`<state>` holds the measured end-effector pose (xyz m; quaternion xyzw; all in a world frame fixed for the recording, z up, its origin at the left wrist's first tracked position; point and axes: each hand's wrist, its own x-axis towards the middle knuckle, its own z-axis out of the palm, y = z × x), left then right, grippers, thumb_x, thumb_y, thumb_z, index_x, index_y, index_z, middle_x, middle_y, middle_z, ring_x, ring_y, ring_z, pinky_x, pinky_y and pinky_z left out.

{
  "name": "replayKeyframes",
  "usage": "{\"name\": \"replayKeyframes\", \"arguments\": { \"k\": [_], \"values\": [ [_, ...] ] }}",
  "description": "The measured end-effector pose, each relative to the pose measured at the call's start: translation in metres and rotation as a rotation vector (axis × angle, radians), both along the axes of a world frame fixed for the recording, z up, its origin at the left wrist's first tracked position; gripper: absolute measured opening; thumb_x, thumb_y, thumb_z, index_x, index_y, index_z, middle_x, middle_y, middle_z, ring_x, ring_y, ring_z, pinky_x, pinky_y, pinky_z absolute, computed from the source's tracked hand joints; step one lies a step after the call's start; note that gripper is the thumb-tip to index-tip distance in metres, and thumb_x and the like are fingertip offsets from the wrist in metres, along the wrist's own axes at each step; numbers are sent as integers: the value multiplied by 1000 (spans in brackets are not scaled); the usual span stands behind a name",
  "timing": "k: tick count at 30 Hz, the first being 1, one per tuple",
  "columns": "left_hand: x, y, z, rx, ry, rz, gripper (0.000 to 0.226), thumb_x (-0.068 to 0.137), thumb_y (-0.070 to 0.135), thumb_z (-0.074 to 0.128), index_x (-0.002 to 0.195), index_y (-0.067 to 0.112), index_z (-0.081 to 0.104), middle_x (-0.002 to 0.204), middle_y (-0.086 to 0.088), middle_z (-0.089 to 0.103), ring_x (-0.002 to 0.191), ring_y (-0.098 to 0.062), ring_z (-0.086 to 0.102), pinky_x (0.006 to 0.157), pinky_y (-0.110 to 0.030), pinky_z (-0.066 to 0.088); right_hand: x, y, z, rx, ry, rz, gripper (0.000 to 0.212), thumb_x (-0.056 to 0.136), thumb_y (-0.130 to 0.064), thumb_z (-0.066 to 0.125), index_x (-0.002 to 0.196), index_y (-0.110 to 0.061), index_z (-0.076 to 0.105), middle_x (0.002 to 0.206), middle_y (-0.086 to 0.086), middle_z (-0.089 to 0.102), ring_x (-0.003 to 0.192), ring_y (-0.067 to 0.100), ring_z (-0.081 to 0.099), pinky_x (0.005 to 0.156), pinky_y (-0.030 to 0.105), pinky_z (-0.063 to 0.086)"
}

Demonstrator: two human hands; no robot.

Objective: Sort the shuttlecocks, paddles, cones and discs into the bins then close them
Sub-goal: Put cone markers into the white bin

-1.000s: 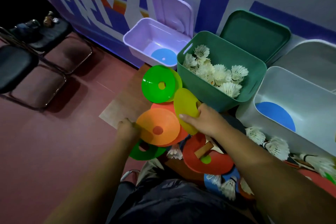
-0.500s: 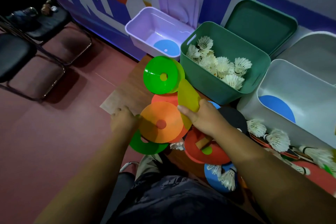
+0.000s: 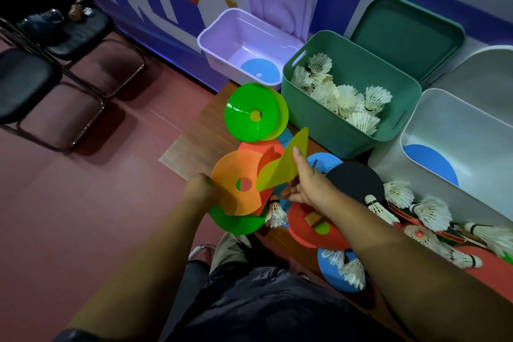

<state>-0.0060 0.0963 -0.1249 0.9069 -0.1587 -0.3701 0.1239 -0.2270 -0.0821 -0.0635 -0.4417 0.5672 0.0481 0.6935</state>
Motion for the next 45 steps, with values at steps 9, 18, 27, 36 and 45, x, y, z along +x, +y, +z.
{"name": "replayKeyframes", "arguments": {
  "k": [9,18,27,36,45],
  "values": [
    [0,12,5,-216,226,245,20,90,10,66,109,16,70,101,-13,72,93,-36,70,84,-57,63,-31,-8,14,-41,-38,-309,77,83,-91,49,114,-24,73,112,16,78,102,37,75,91,57,62],
    [9,6,21,-401,260,358,27,96,12,69,122,14,70,114,-14,70,99,-38,67,82,-53,62,-39,-24,22,-113,62,-184,86,70,-100,49,105,-28,78,105,6,82,104,33,76,94,55,62],
    [20,-7,43,-422,322,337,40,96,23,74,135,18,67,123,-11,69,104,-35,68,78,-44,61,-30,-16,29,-148,83,-66,75,88,-93,34,69,-26,63,75,-3,69,81,20,65,77,37,51],
    [23,-10,59,-536,447,249,30,96,23,75,125,21,73,113,-4,78,106,-31,73,90,-47,61,-47,-31,19,-62,-118,-152,81,50,-108,58,61,-29,44,66,7,44,67,27,47,76,41,41],
    [-11,-67,76,-603,678,194,31,100,12,68,130,13,68,120,-9,77,108,-31,75,90,-45,62,-44,-39,58,-230,-48,-48,64,89,-88,42,101,-37,80,95,-11,81,107,17,71,105,42,49]
  ]
}}
